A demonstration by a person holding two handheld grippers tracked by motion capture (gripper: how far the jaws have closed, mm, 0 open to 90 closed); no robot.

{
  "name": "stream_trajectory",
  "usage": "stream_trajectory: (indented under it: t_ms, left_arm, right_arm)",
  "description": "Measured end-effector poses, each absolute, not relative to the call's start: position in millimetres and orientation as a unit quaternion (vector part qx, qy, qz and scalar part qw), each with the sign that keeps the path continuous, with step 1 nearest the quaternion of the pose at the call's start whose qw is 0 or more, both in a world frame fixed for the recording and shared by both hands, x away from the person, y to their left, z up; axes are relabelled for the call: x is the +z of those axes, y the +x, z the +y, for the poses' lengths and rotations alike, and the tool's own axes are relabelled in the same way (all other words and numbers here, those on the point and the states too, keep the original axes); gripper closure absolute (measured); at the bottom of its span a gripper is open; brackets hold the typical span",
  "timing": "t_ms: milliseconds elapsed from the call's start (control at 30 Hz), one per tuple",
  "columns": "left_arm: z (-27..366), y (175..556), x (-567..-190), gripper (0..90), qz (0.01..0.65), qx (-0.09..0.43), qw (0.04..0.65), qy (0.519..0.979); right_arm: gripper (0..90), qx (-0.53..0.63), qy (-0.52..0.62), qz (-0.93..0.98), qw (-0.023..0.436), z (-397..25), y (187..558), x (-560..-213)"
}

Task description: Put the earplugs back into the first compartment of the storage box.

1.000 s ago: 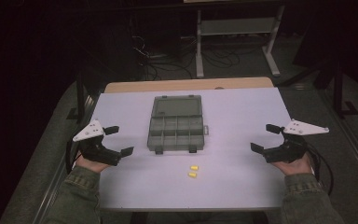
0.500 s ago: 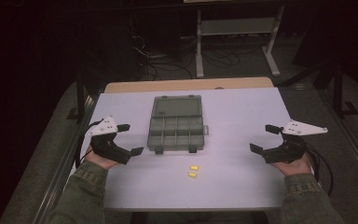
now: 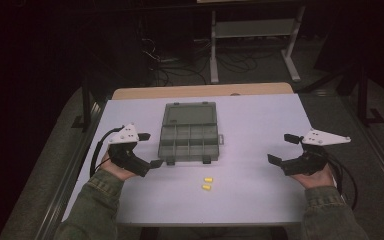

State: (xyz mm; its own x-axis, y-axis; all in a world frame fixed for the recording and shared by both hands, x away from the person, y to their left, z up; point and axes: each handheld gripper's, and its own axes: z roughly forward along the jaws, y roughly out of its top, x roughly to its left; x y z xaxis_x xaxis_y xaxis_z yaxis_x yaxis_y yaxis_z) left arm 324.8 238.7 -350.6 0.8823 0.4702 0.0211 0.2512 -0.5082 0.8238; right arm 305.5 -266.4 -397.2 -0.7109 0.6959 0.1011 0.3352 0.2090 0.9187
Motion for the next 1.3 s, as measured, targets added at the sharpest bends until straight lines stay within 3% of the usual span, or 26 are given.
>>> stream_trajectory:
  t_ms: [1300]
  left_arm:
    - [161.7, 327.5, -379.7, 0.0, 0.128, 0.051, 0.394, 0.909]
  right_arm:
    - [0.0, 0.525, 0.341, 0.762, 0.164, -266.7, 305.4, -399.1]
